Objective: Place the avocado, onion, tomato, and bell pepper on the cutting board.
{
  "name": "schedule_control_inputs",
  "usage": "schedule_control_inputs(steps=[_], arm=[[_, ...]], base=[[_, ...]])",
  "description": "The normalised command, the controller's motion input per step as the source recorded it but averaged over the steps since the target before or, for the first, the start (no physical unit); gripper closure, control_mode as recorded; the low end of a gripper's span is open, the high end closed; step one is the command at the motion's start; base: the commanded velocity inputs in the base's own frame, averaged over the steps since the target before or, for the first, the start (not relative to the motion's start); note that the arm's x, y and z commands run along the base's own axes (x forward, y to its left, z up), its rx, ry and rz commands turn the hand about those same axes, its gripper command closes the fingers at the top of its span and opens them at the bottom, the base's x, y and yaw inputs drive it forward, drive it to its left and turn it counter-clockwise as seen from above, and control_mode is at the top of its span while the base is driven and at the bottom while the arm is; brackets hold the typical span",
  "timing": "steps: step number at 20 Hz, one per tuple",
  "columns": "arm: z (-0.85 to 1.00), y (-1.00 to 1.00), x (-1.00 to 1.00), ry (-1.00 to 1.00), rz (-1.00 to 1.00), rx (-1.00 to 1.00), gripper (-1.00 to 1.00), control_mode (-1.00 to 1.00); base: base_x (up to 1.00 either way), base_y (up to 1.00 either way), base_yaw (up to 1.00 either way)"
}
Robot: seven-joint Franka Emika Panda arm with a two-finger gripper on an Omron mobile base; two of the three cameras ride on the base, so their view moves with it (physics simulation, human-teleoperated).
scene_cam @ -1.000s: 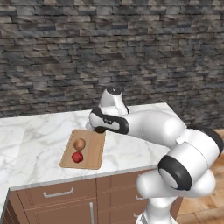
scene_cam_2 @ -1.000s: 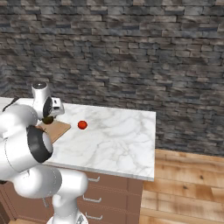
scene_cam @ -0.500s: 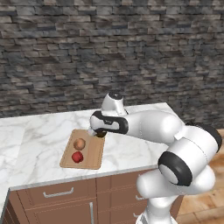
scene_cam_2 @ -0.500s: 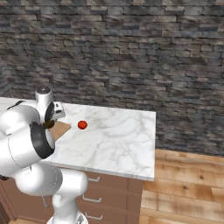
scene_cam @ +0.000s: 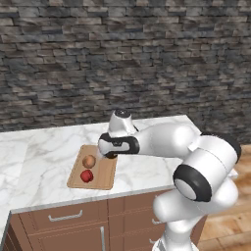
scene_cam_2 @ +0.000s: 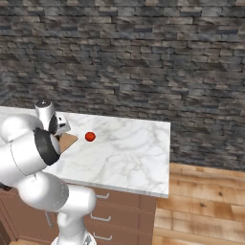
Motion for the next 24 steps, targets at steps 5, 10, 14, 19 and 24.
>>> schedule_control_inputs(steps=[5, 10, 14, 19, 24], arm=[[-0.24, 0.00, 0.08, 0.00, 0.01, -0.05, 1.00, -1.00], [-0.23, 0.00, 0.11, 0.00, 0.02, 0.00, 1.00, -1.00], [-0.22, 0.00, 0.18, 0.00, 0.04, 0.00, 1.00, -1.00], [-0.24, 0.00, 0.19, 0.00, 0.05, 0.00, 1.00, -1.00], [-0.20, 0.01, 0.22, 0.00, 0.05, 0.00, 1.00, -1.00]], base=[[0.00, 0.00, 0.00], [0.00, 0.00, 0.00], [0.00, 0.00, 0.00], [0.00, 0.00, 0.00], [0.00, 0.00, 0.00]])
